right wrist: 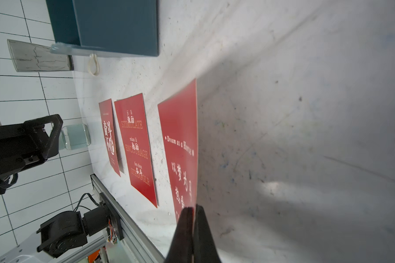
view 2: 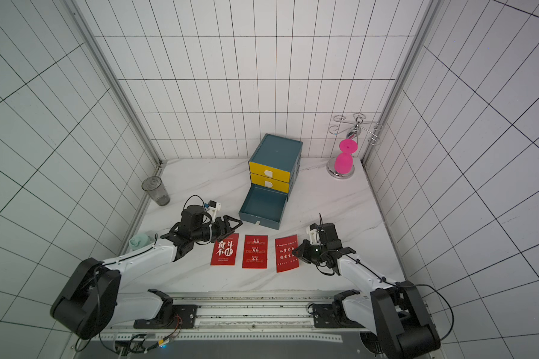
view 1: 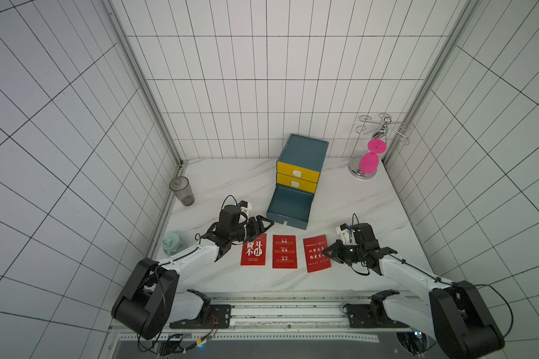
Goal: Take the postcards out of the drawer
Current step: Place the postcard at the center of the board.
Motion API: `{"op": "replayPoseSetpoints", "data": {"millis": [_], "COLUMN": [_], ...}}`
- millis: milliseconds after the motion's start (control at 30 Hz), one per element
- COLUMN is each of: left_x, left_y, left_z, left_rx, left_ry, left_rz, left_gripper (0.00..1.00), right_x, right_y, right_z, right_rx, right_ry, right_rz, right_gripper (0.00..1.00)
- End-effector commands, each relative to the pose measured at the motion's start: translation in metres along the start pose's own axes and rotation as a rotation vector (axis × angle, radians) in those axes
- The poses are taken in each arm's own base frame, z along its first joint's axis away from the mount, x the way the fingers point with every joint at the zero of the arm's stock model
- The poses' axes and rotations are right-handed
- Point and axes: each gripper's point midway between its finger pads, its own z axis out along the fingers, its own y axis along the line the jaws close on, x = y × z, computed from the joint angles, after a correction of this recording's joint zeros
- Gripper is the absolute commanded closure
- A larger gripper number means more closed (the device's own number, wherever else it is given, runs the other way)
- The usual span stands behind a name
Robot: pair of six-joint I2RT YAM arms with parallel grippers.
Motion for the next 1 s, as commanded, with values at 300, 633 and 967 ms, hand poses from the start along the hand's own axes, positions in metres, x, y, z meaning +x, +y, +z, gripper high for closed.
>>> {"op": "replayPoseSetpoints", "data": {"millis": [300,633,967], "left_x": [-0.004,-0.005,-0.016], "left_y": [-0.004,-0.002,0.000], "left_z": [0.000,0.000,0.003], "left_rx": [0.008,-0.009,-0.067], "left_ry": [0.000,-0.004,-0.015], "left_rz": [0.005,0.010,0.058], "left_gripper": [0.26,0.26,0.26], "right_x": [-0.002,-0.002,-0.003], "right_y": [-0.019,-0.025,-0.030], "right_z": [0.004,-0.006,-0.020], "right_rx": [0.081,0.175,0.264], "right_ry": [-0.048,-0.035,-0.034], "right_rz": [0.008,-0.008,-0.014], "right_gripper": [0.77,0.63,0.56]}}
